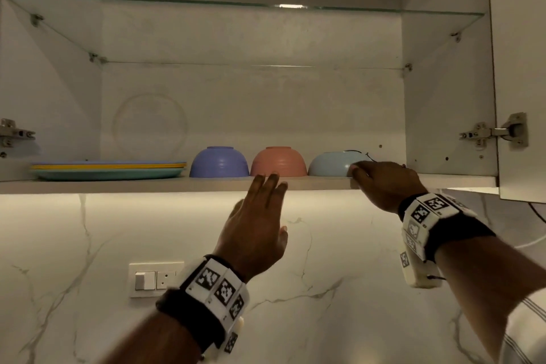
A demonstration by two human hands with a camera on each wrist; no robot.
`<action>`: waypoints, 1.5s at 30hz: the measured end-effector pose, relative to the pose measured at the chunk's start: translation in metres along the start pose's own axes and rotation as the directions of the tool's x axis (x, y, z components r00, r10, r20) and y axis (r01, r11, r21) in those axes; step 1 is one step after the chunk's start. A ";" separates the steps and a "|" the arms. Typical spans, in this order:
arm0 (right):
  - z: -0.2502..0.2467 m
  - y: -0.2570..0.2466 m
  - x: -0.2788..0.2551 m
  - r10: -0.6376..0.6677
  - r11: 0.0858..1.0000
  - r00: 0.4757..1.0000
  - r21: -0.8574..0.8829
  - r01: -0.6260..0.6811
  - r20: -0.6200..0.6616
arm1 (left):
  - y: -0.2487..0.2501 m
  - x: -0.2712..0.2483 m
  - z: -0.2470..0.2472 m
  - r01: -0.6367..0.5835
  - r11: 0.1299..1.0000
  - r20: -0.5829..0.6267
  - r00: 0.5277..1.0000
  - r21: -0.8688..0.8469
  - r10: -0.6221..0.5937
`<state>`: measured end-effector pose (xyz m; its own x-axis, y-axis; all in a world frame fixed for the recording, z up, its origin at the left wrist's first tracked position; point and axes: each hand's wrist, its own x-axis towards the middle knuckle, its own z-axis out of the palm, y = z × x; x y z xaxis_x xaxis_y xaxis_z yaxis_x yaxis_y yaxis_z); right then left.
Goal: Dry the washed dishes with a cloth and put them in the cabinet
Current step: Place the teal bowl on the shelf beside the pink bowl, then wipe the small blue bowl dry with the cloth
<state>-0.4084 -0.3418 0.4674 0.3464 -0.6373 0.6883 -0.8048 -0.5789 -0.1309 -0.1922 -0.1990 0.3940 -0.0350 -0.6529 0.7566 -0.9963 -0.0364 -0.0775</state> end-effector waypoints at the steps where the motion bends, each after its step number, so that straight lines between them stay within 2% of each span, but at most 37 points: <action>1: -0.001 -0.003 -0.004 -0.032 0.999 0.998 0.038 0.034 -0.053 | -0.001 0.001 0.000 0.005 1.000 0.013 1.000 -0.007 -0.005; 6: 0.011 -0.026 -0.040 -0.188 0.961 0.948 0.149 0.231 -0.259 | -0.001 -0.004 0.000 0.003 0.995 -0.050 0.999 -0.098 -0.008; 10: 0.033 -0.041 -0.091 -0.198 0.930 0.917 0.230 0.287 -0.346 | 0.022 -0.028 0.017 -0.030 0.988 -0.098 0.995 -0.149 0.016; 13: 0.071 -0.035 -0.138 -0.123 0.912 0.975 0.366 0.186 -0.187 | 0.042 -0.068 0.056 0.047 0.951 0.005 0.999 -0.307 -0.047; 15: 0.107 -0.021 -0.172 -0.069 0.912 0.998 0.405 0.064 -0.002 | 0.051 -0.103 0.096 0.132 0.926 0.119 0.988 -0.355 -0.095; 16: 0.127 -0.013 -0.190 -0.034 0.915 0.993 0.402 -0.014 0.114 | 0.055 -0.122 0.117 0.176 0.914 0.196 0.974 -0.365 -0.109; 17: 0.147 -0.004 -0.208 0.005 0.923 0.971 0.374 -0.097 0.240 | 0.060 -0.142 0.136 0.236 0.900 0.301 0.945 -0.366 -0.125; 18: 0.166 0.006 -0.226 0.036 0.927 0.932 0.336 -0.167 0.362 | 0.066 -0.162 0.154 0.302 0.888 0.419 0.897 -0.346 -0.142; 21: 0.217 0.037 -0.279 0.091 0.920 0.772 0.243 -0.307 0.629 | 0.084 -0.218 0.196 0.409 0.883 0.667 0.727 -0.232 -0.161; 23: 0.240 0.059 -0.307 0.152 0.915 0.669 0.153 -0.374 0.727 | 0.093 -0.248 0.217 0.448 0.876 0.752 0.637 -0.182 -0.169; 25: 0.256 0.082 -0.324 0.215 0.906 0.591 0.066 -0.417 0.778 | 0.097 -0.269 0.237 0.485 0.864 0.816 0.550 -0.136 -0.180; 27: 0.271 0.105 -0.330 0.269 0.904 0.550 -0.010 -0.427 0.791 | 0.099 -0.282 0.251 0.501 0.860 0.855 0.483 -0.096 -0.187; 28: 0.277 0.114 -0.329 0.280 0.905 0.548 -0.027 -0.424 0.788 | 0.100 -0.285 0.257 0.508 0.857 0.864 0.466 -0.086 -0.190; 34: 0.314 0.150 -0.300 0.340 0.890 0.565 -0.063 -0.451 0.752 | 0.104 -0.289 0.287 0.562 0.821 0.870 0.448 -0.094 -0.207; 36: 0.327 0.157 -0.292 0.330 0.904 0.560 -0.085 -0.419 0.760 | 0.105 -0.288 0.294 0.577 0.809 0.863 0.460 -0.110 -0.211; 40: 0.346 0.164 -0.284 0.293 0.924 0.501 -0.106 -0.368 0.815 | 0.105 -0.288 0.304 0.601 0.785 0.844 0.492 -0.151 -0.214; 45: 0.341 0.147 -0.285 0.197 0.936 0.527 0.001 -0.353 0.827 | 0.101 -0.283 0.314 0.609 0.768 0.823 0.530 -0.199 -0.206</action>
<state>-0.4611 -0.4184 0.0089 0.4220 -0.8706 -0.2530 -0.8746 -0.3174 -0.3666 -0.2589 -0.2554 -0.0313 0.2513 -0.9608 -0.1172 -0.8021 -0.2745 0.5303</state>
